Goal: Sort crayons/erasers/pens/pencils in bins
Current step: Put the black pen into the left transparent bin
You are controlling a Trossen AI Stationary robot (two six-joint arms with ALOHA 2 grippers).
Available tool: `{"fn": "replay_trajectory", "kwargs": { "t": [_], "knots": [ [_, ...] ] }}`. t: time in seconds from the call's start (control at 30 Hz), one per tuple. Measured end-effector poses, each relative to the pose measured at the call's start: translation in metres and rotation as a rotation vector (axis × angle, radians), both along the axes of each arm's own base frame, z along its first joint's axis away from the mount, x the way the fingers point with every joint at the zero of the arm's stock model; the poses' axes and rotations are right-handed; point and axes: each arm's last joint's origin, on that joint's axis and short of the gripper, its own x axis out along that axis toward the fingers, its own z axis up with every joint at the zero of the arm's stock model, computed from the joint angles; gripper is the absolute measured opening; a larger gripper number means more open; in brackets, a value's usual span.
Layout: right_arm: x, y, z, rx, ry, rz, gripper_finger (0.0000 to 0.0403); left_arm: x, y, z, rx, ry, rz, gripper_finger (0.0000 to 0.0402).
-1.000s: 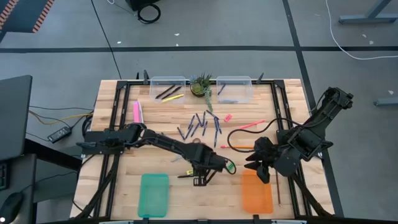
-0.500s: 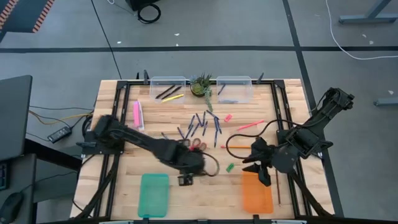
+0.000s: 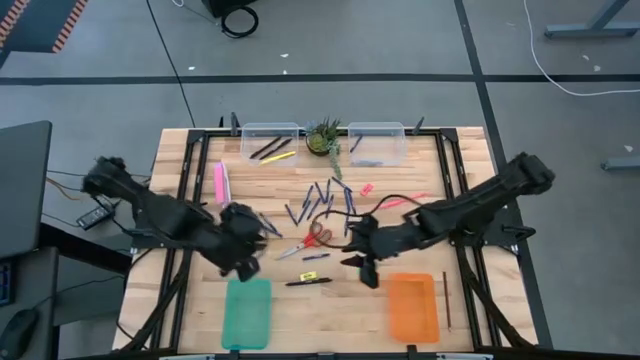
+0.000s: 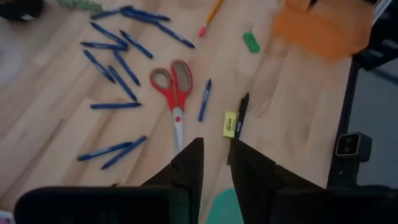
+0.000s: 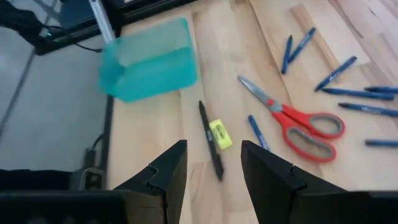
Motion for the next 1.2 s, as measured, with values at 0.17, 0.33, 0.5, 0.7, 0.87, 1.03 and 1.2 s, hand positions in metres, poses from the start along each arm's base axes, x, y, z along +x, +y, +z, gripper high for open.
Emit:
{"fn": "replay_trajectory", "kwargs": {
  "t": [0.17,0.33,0.5,0.7,0.87,1.03,1.2],
  "knots": [
    [0.038,-0.002,-0.026,-0.048,0.038,0.012,0.0159,-0.025,0.015,0.008,-0.026,-0.058,-0.002,0.0084],
    [0.077,-0.001,-0.045,-0.119,0.121,0.063,0.0159,-0.036,0.020,0.019,-0.037,-0.115,-0.037,0.0078],
    [0.101,0.003,-0.070,-0.133,0.311,0.094,0.0159,-0.042,0.018,0.022,-0.044,-0.135,-0.075,0.0081],
    [0.105,0.017,-0.095,-0.002,0.416,0.174,0.0163,-0.051,0.011,0.025,-0.053,-0.145,-0.130,0.0079],
    [0.102,0.027,-0.100,-0.017,0.428,0.125,0.0179,-0.051,0.010,0.025,-0.053,-0.148,-0.140,0.0073],
    [0.105,0.026,-0.113,-0.058,0.454,0.109,0.0188,-0.050,0.009,0.027,-0.050,-0.172,-0.157,0.0072],
    [0.107,0.027,-0.130,-0.073,0.493,0.114,0.0188,-0.046,0.006,0.033,-0.082,-0.242,-0.164,0.0071]
  ]
}}
